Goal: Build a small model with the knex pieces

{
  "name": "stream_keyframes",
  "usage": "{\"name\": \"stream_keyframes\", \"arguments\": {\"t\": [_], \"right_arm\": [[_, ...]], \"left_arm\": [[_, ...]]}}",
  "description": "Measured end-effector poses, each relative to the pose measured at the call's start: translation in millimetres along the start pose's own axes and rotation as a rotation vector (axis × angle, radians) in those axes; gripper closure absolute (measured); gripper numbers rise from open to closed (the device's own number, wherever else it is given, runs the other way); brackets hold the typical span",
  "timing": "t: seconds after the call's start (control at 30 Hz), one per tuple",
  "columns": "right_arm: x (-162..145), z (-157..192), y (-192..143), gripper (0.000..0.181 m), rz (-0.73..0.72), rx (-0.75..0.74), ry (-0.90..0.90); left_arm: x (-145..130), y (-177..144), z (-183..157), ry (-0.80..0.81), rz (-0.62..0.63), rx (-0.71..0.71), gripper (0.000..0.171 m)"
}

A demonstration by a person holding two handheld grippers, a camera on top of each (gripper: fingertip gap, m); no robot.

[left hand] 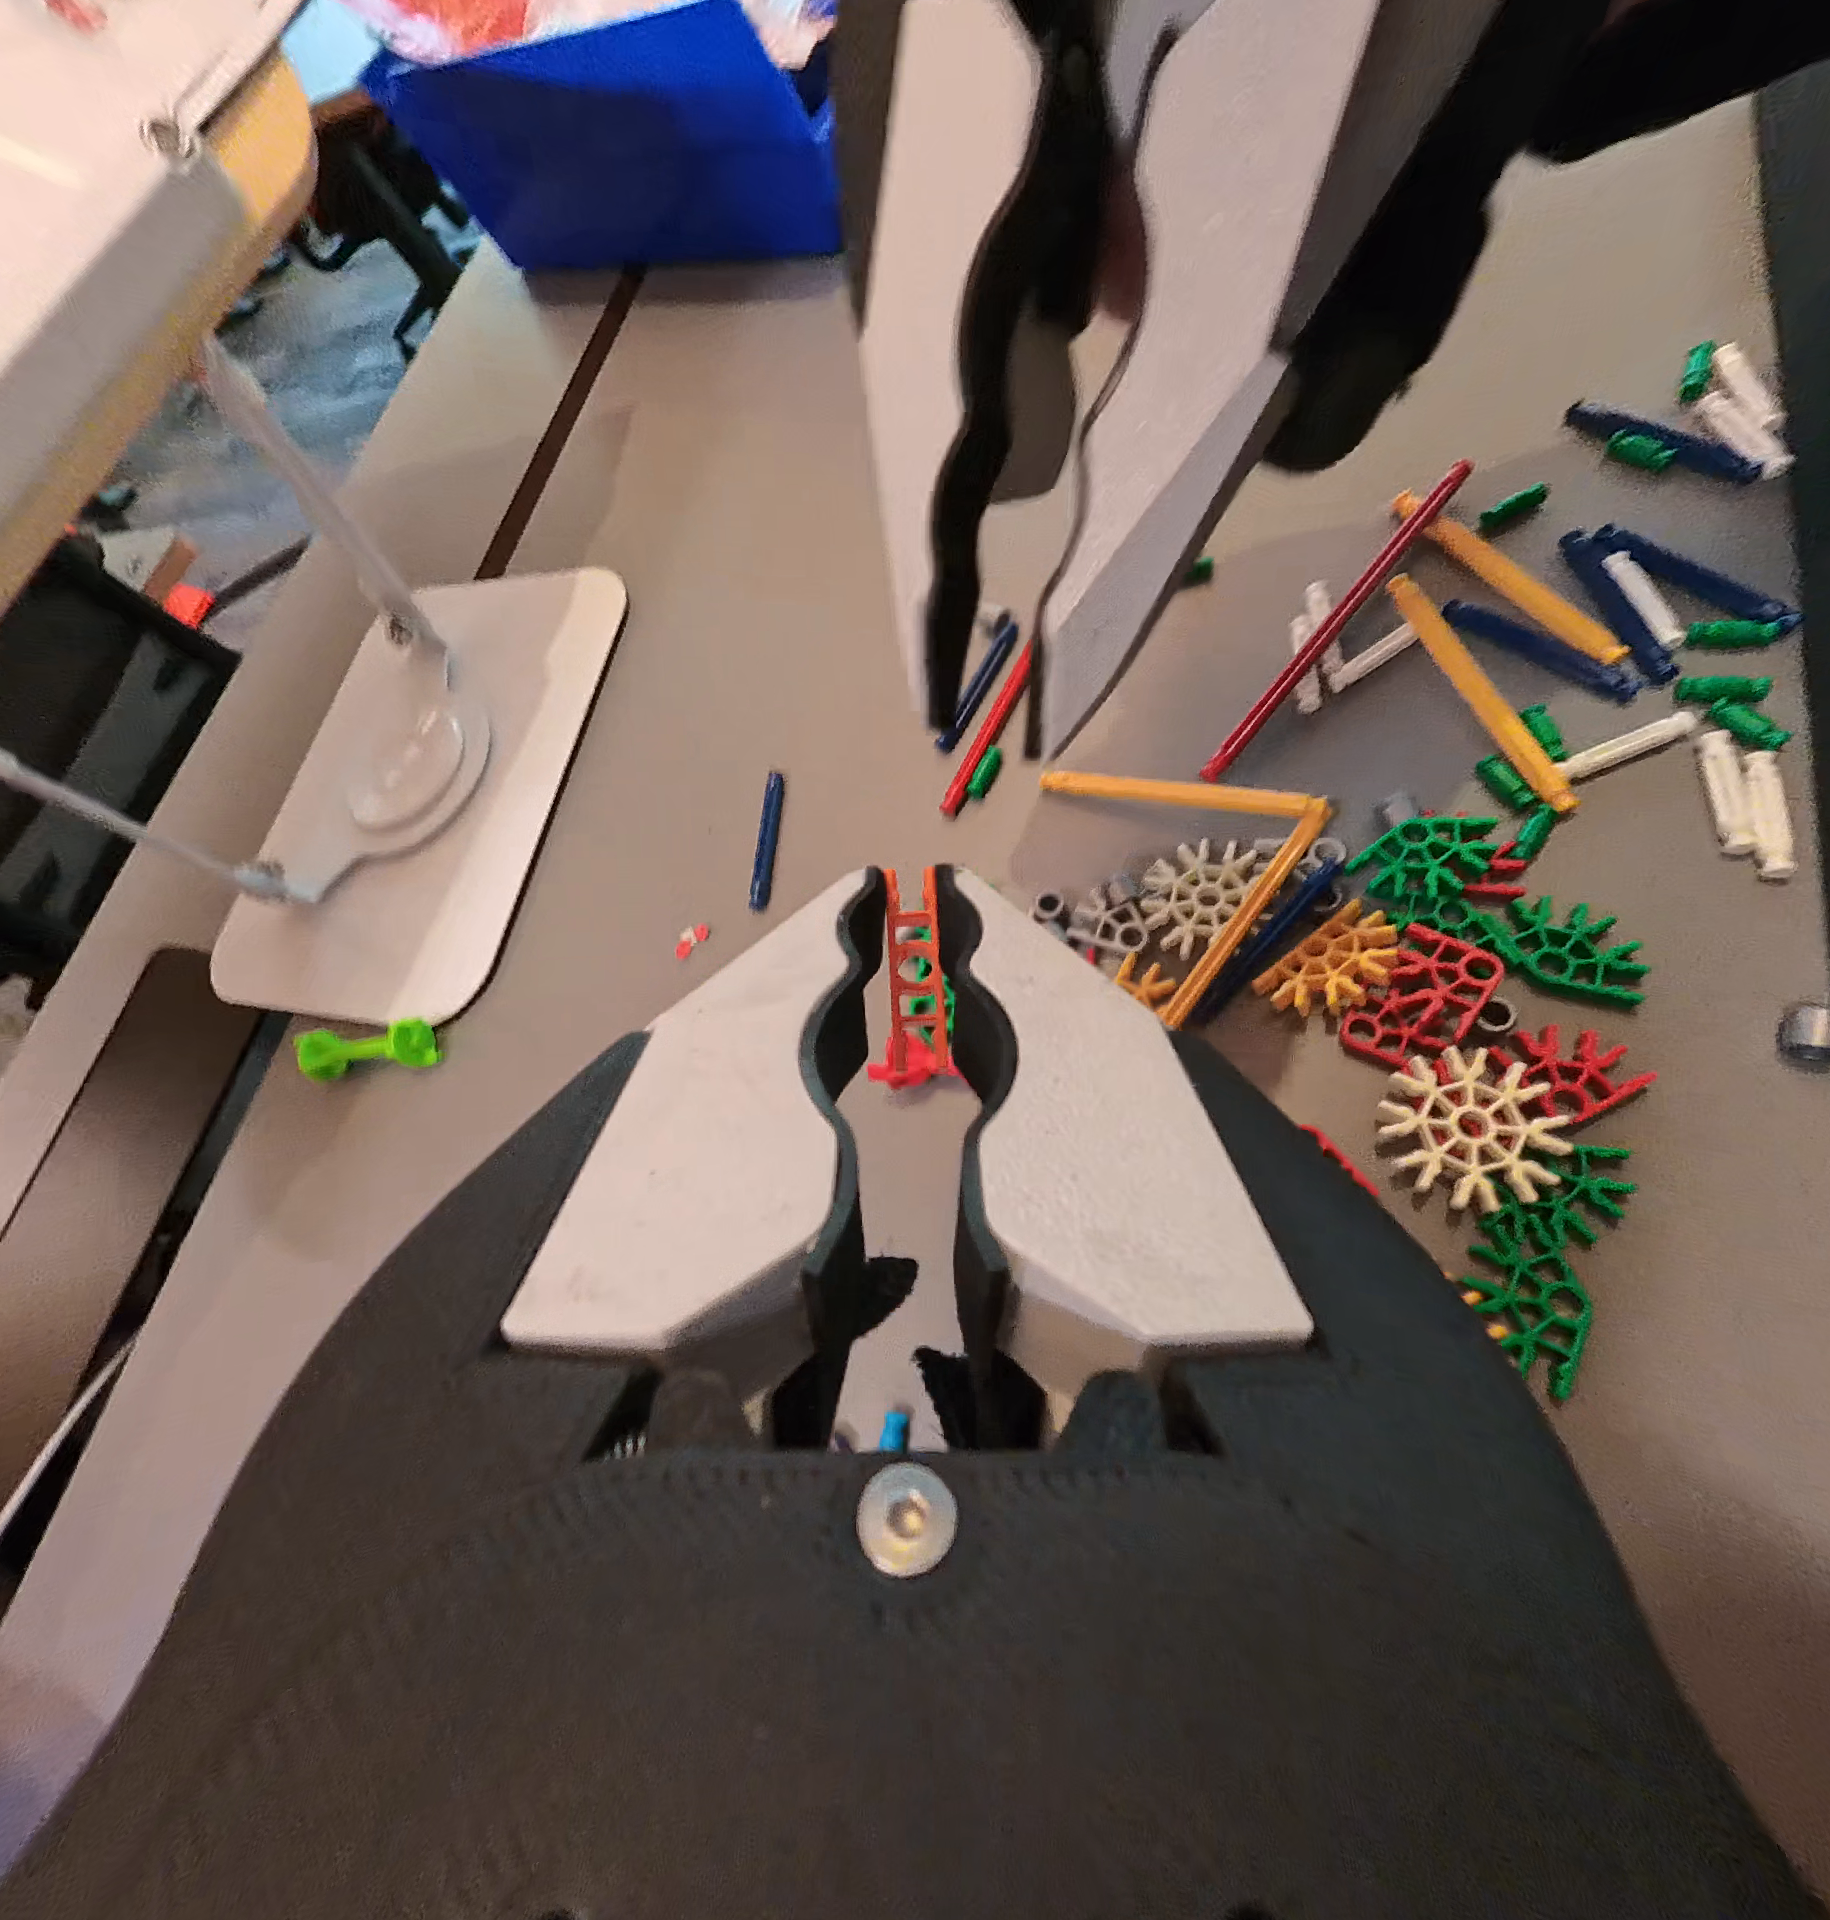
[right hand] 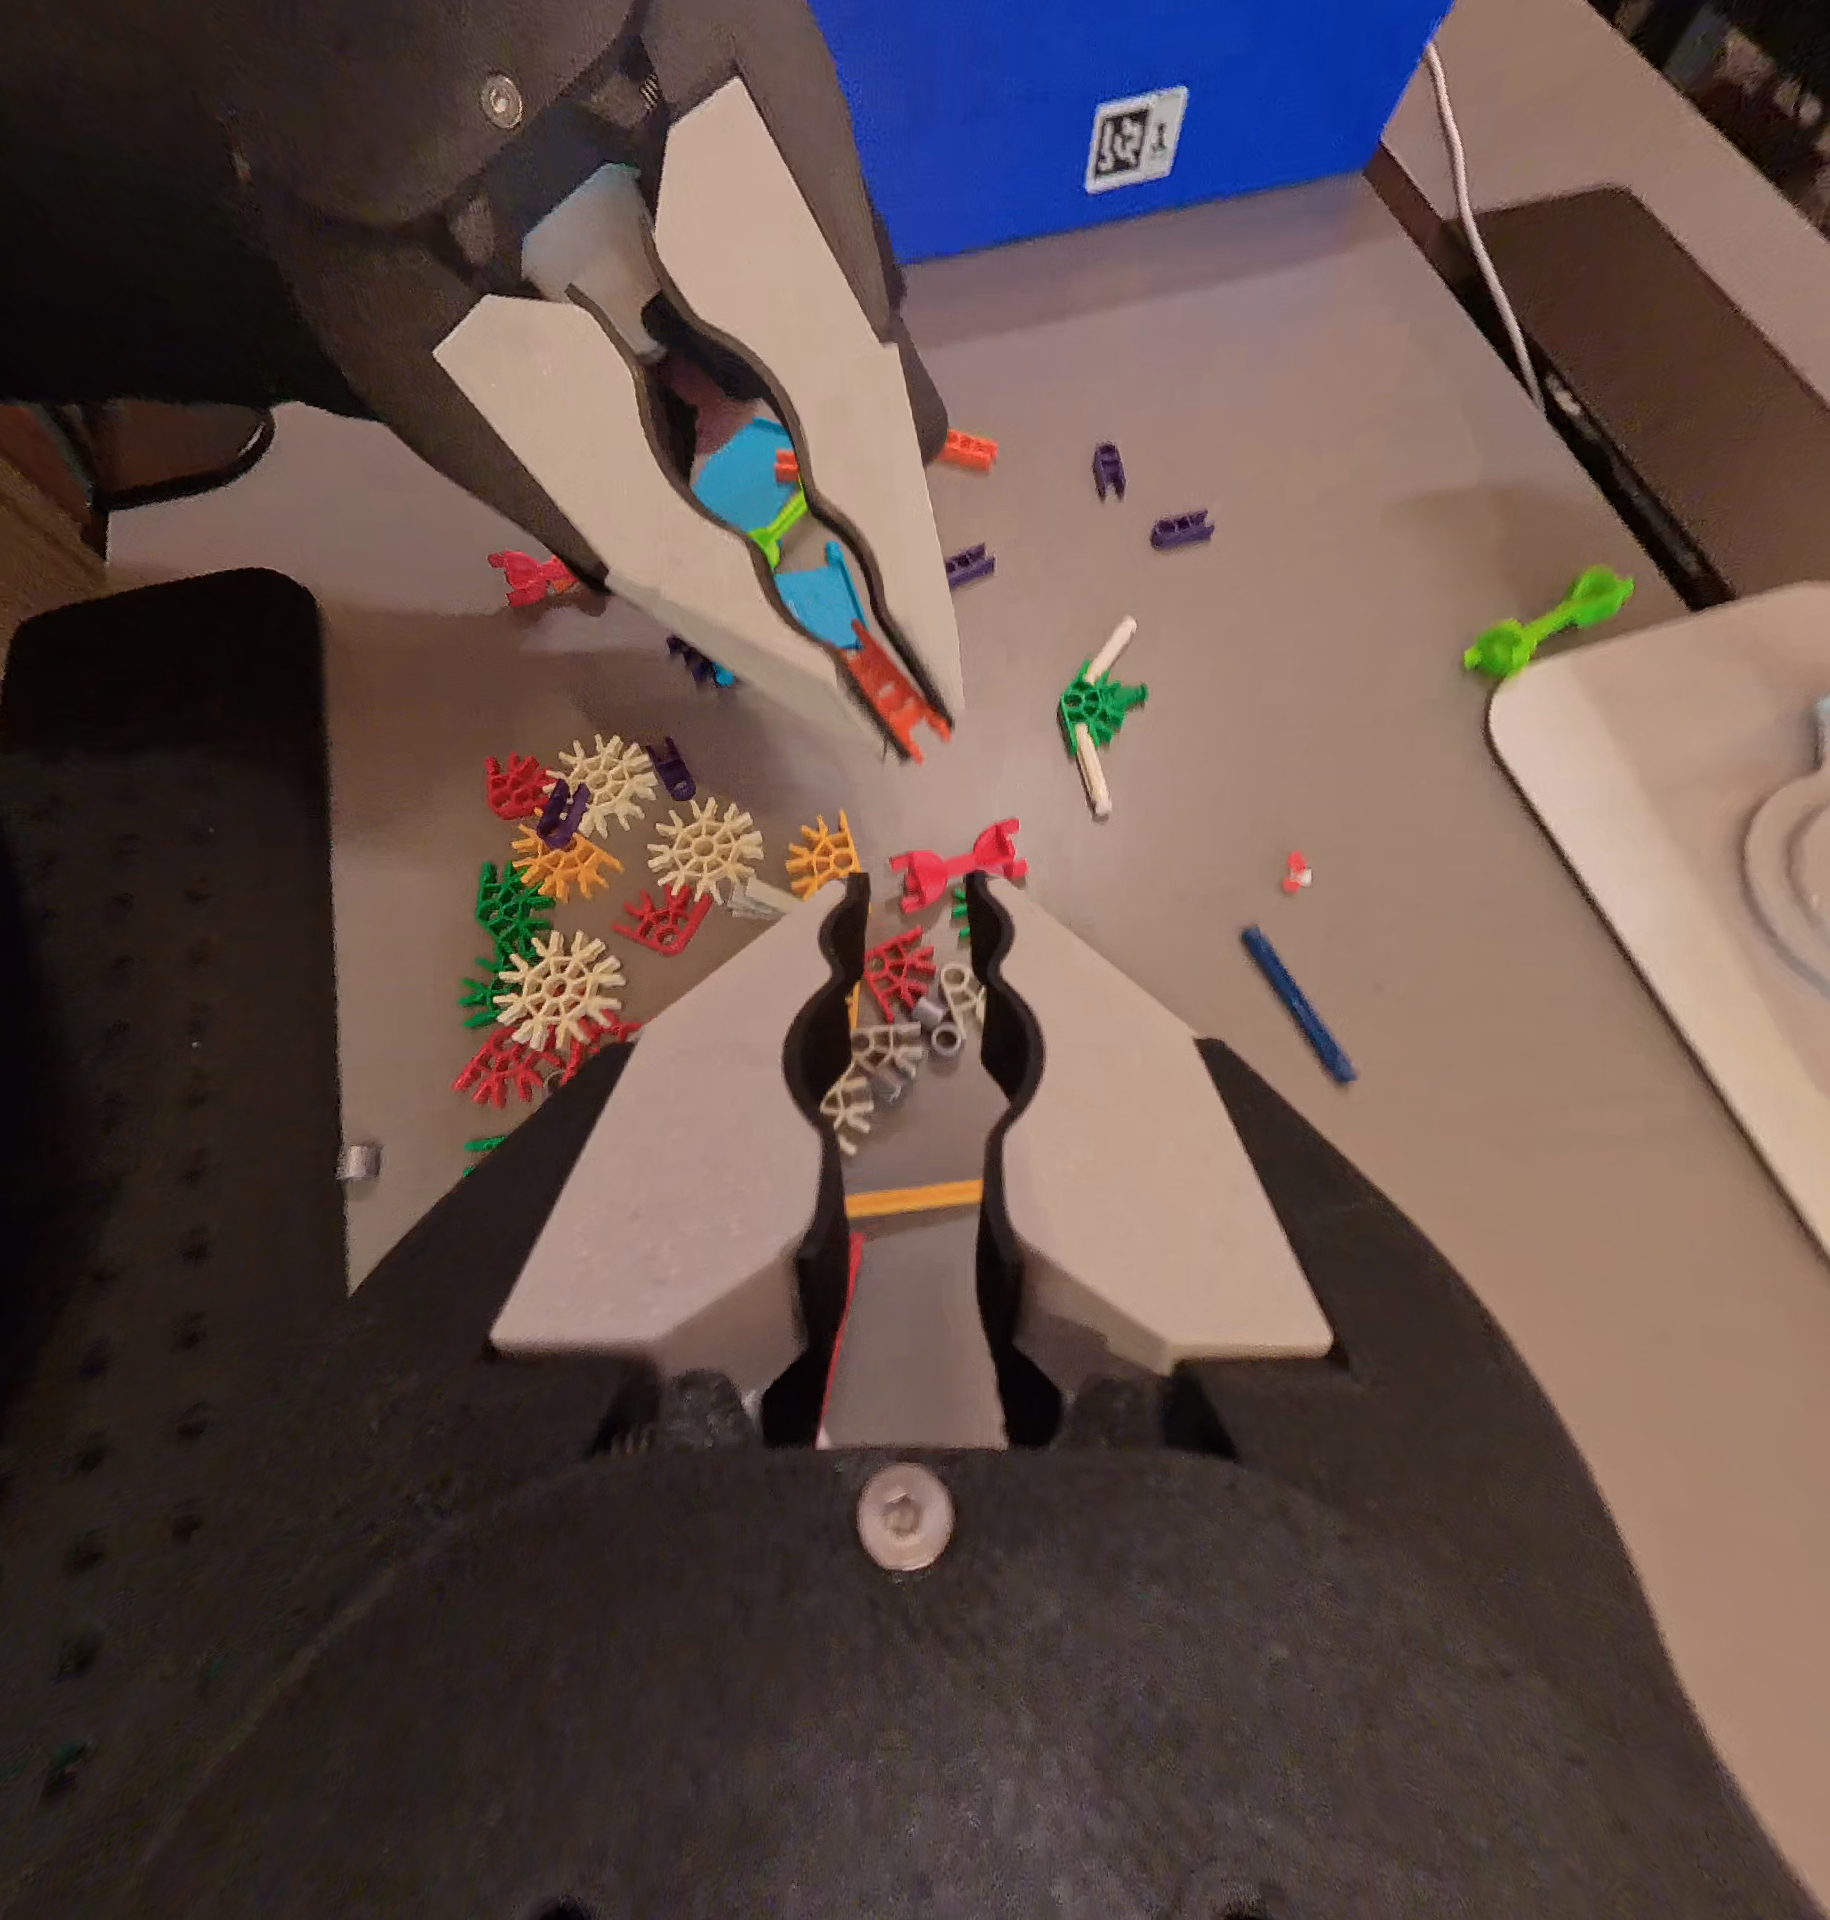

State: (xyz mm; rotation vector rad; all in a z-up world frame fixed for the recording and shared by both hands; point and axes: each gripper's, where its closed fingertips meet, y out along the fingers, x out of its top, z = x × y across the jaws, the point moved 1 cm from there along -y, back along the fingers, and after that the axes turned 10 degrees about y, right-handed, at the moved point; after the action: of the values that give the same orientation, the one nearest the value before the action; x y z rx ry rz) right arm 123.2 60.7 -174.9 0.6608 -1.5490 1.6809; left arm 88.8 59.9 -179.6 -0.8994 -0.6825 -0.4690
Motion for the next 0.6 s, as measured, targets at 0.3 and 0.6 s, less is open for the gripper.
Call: {"name": "stream_keyframes", "arguments": {"t": [0.3, 0.6], "right_arm": [[9.1, 3.3, 7.6, 0.162, -0.027, 0.222, 0.280], [28.5, 15.3, -12.3, 0.171, -0.227, 0.612, 0.710]], "left_arm": [[17.9, -6.0, -0.7, 0.114, -0.035, 0.057, 0.165], [47.8, -8.0, -2.3, 0.290, -0.080, 0.181, 0.165]]}}
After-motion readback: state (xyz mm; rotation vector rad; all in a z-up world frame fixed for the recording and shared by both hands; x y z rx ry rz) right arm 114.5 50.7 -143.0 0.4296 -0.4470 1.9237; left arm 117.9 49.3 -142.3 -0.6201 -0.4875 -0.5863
